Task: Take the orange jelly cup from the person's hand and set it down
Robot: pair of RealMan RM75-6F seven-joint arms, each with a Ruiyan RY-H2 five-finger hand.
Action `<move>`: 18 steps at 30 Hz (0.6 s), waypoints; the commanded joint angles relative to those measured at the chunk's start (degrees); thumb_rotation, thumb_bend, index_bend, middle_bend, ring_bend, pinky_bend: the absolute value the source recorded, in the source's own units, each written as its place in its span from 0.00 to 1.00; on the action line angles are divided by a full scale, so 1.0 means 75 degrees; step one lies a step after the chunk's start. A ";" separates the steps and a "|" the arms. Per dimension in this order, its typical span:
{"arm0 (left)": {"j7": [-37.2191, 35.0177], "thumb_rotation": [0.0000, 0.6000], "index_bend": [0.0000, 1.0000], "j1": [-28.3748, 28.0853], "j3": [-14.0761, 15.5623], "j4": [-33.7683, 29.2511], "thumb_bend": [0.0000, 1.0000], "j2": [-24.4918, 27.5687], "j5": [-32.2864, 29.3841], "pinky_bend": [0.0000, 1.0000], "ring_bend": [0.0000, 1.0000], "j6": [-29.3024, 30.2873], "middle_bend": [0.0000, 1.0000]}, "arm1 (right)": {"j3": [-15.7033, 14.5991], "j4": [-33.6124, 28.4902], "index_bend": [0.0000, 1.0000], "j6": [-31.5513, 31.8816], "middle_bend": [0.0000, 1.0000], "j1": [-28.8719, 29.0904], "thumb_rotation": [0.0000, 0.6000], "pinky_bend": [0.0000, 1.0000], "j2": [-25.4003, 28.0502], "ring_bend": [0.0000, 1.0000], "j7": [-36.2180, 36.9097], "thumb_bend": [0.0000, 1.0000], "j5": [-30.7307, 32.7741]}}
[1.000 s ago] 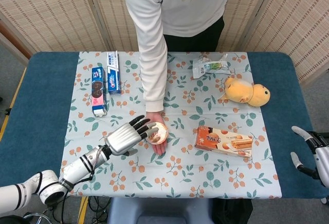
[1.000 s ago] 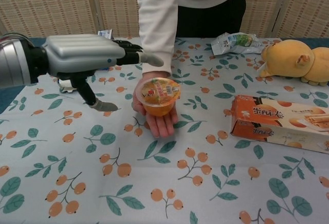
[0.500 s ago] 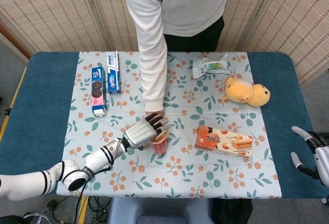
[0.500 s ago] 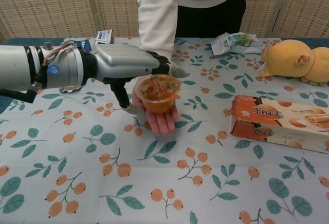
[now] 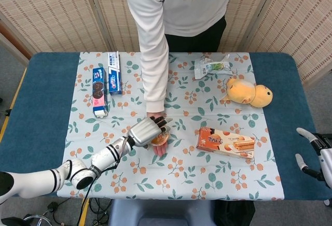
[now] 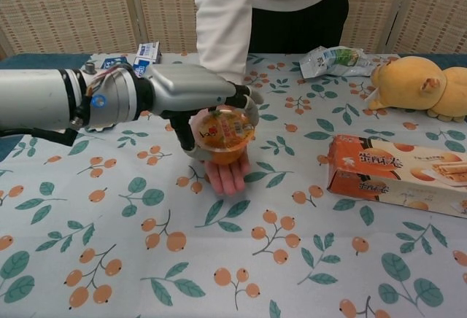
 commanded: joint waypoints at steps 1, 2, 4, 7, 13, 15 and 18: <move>-0.0092 1.00 0.36 0.0001 0.0049 0.0057 0.26 -0.0040 0.0053 0.56 0.29 0.0157 0.18 | 0.0001 0.0002 0.18 -0.0010 0.27 0.0008 1.00 0.41 -0.0002 0.21 0.0001 0.39 -0.0005; -0.0147 1.00 0.38 0.0015 0.0060 0.0051 0.26 -0.0028 0.0079 0.59 0.32 0.0217 0.21 | 0.0003 0.0003 0.18 -0.0011 0.27 0.0010 1.00 0.41 -0.0003 0.21 0.0002 0.39 -0.0005; -0.0292 1.00 0.41 0.0067 0.0078 0.0000 0.26 0.0047 0.0144 0.63 0.36 0.0378 0.26 | 0.0006 -0.0002 0.18 -0.0009 0.27 0.0012 1.00 0.41 0.0002 0.21 0.0006 0.39 -0.0005; -0.0472 1.00 0.42 0.0161 0.0104 -0.0136 0.26 0.0239 0.0218 0.64 0.38 0.0585 0.29 | 0.0008 -0.0013 0.18 -0.0004 0.27 0.0016 1.00 0.41 0.0008 0.21 -0.0004 0.39 -0.0018; -0.0810 1.00 0.41 0.0564 0.0246 -0.0683 0.26 0.1045 0.0366 0.64 0.38 0.1136 0.29 | 0.0013 -0.0051 0.18 0.0020 0.27 0.0021 1.00 0.41 0.0014 0.21 -0.0041 0.39 -0.0049; -0.0882 1.00 0.41 0.0704 0.0320 -0.0827 0.26 0.1302 0.0371 0.64 0.38 0.1252 0.29 | 0.0013 -0.0059 0.18 0.0008 0.27 0.0031 1.00 0.41 0.0011 0.21 -0.0046 0.39 -0.0055; -0.0895 1.00 0.41 0.0935 0.0521 -0.0953 0.26 0.1666 0.0382 0.64 0.38 0.1369 0.29 | 0.0017 -0.0070 0.18 -0.0014 0.27 0.0059 1.00 0.41 -0.0005 0.21 -0.0058 0.39 -0.0083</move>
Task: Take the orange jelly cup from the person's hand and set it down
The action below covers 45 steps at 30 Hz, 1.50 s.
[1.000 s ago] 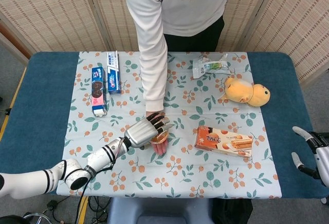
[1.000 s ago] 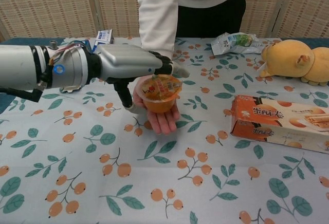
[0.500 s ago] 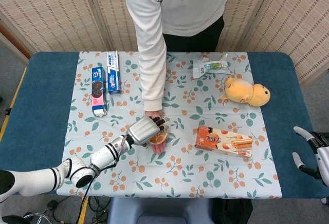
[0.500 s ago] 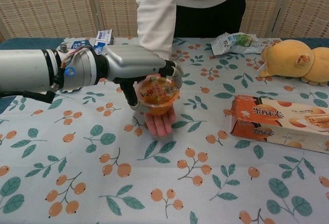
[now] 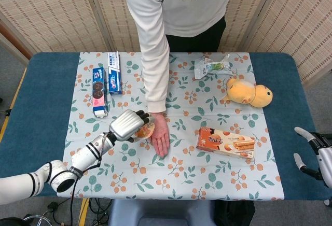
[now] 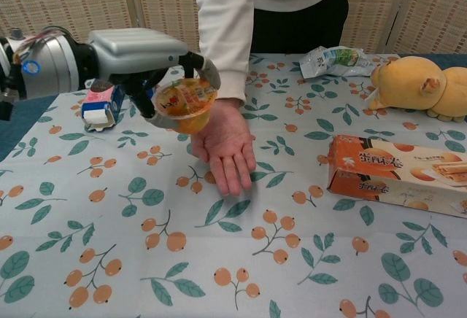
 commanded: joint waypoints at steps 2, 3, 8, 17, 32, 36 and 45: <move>-0.0076 1.00 0.41 0.0412 0.0365 -0.0182 0.26 0.0500 0.0035 0.64 0.38 0.0228 0.29 | 0.0005 -0.0006 0.18 -0.0023 0.27 0.0030 1.00 0.41 -0.0020 0.21 -0.0010 0.39 -0.0026; -0.0085 1.00 0.41 0.0478 0.0441 -0.0161 0.26 0.0549 0.0033 0.64 0.38 0.0238 0.29 | 0.0005 -0.0009 0.18 -0.0034 0.27 0.0038 1.00 0.41 -0.0023 0.21 -0.0015 0.39 -0.0027; -0.0106 1.00 0.41 0.0768 0.0789 0.0196 0.26 0.0548 0.0027 0.64 0.38 0.0252 0.29 | 0.0016 -0.0033 0.18 -0.0076 0.27 0.0084 1.00 0.41 -0.0017 0.21 -0.0048 0.39 -0.0043; -0.0256 1.00 0.40 0.0970 0.0990 0.0946 0.26 0.0097 -0.0067 0.64 0.38 0.0118 0.29 | 0.0020 -0.0104 0.18 -0.0116 0.27 0.0119 1.00 0.41 0.0006 0.21 -0.0124 0.39 -0.0030; 0.0516 1.00 0.00 0.1089 0.0870 0.0590 0.26 0.0163 -0.0984 0.17 0.00 -0.0221 0.00 | 0.0005 -0.0093 0.18 -0.0047 0.27 0.0071 1.00 0.41 0.0029 0.21 -0.0086 0.39 -0.0003; 0.0731 1.00 0.00 0.1252 0.0807 0.0131 0.26 0.0512 -0.1184 0.15 0.00 0.0071 0.00 | 0.0007 -0.0073 0.18 0.0003 0.27 0.0050 1.00 0.41 0.0030 0.21 -0.0054 0.39 -0.0014; 0.0992 1.00 0.00 0.2380 0.0691 -0.1079 0.26 0.1511 -0.1886 0.15 0.00 0.1780 0.00 | -0.0024 0.0063 0.18 0.0056 0.27 -0.0027 1.00 0.41 0.0001 0.21 0.0077 0.39 0.0029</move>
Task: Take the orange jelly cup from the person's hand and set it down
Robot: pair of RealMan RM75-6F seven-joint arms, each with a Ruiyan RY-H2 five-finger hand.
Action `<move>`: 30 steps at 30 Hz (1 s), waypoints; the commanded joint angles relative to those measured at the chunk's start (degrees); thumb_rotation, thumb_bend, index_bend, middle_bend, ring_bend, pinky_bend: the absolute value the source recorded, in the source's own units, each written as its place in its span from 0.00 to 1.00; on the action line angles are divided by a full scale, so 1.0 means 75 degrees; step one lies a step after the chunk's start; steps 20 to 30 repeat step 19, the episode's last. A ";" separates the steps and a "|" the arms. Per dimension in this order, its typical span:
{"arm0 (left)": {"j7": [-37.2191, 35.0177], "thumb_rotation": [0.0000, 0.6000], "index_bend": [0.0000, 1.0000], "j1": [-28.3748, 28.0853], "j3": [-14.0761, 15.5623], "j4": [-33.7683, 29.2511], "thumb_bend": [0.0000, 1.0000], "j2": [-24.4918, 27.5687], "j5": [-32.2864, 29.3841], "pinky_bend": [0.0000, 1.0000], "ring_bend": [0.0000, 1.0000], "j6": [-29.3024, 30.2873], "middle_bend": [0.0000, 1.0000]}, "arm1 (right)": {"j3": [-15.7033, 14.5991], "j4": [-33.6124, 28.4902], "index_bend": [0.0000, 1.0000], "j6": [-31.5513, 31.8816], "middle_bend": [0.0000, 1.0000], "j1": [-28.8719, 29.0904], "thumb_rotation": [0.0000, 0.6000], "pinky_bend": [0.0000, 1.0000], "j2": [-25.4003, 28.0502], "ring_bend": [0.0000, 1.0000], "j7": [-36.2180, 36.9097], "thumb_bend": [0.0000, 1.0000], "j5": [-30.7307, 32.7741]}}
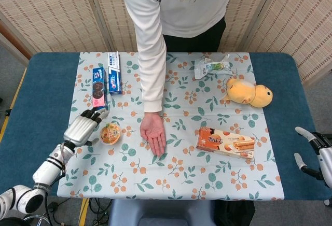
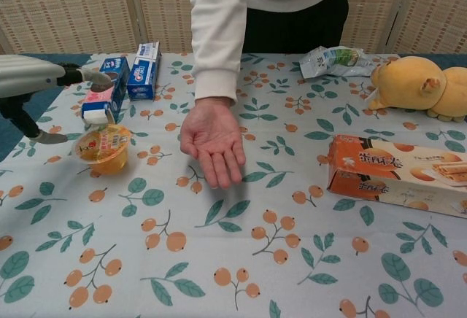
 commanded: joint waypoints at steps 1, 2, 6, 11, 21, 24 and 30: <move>0.0198 1.00 0.00 0.0637 -0.0040 -0.0647 0.26 0.0553 -0.0449 0.15 0.00 0.0811 0.00 | -0.0008 0.0038 0.18 -0.0001 0.27 -0.0012 1.00 0.41 -0.0018 0.21 0.0036 0.39 0.0012; 0.0218 1.00 0.00 0.0811 -0.0039 -0.0800 0.26 0.0672 -0.0547 0.15 0.00 0.1041 0.00 | -0.0010 0.0062 0.18 -0.0005 0.27 -0.0013 1.00 0.41 -0.0032 0.21 0.0056 0.39 0.0015; 0.0343 1.00 0.00 0.1423 0.0026 -0.1197 0.26 0.0914 -0.0739 0.15 0.00 0.1889 0.00 | -0.0010 0.0132 0.18 -0.0059 0.27 0.0017 1.00 0.41 -0.0093 0.21 0.0102 0.39 0.0011; 0.0628 1.00 0.00 0.2126 0.0223 -0.1560 0.26 0.1051 -0.0738 0.15 0.00 0.2803 0.00 | 0.0001 0.0192 0.18 -0.0129 0.27 0.0076 1.00 0.41 -0.0168 0.21 0.0142 0.39 -0.0007; 0.0864 1.00 0.00 0.2932 0.0380 -0.1914 0.26 0.0865 -0.0012 0.14 0.00 0.4076 0.00 | 0.0016 0.0228 0.18 -0.0218 0.27 0.0147 1.00 0.41 -0.0232 0.21 0.0151 0.39 -0.0004; 0.0864 1.00 0.00 0.2932 0.0380 -0.1914 0.26 0.0865 -0.0012 0.14 0.00 0.4076 0.00 | 0.0016 0.0228 0.18 -0.0218 0.27 0.0147 1.00 0.41 -0.0232 0.21 0.0151 0.39 -0.0004; 0.0864 1.00 0.00 0.2932 0.0380 -0.1914 0.26 0.0865 -0.0012 0.14 0.00 0.4076 0.00 | 0.0016 0.0228 0.18 -0.0218 0.27 0.0147 1.00 0.41 -0.0232 0.21 0.0151 0.39 -0.0004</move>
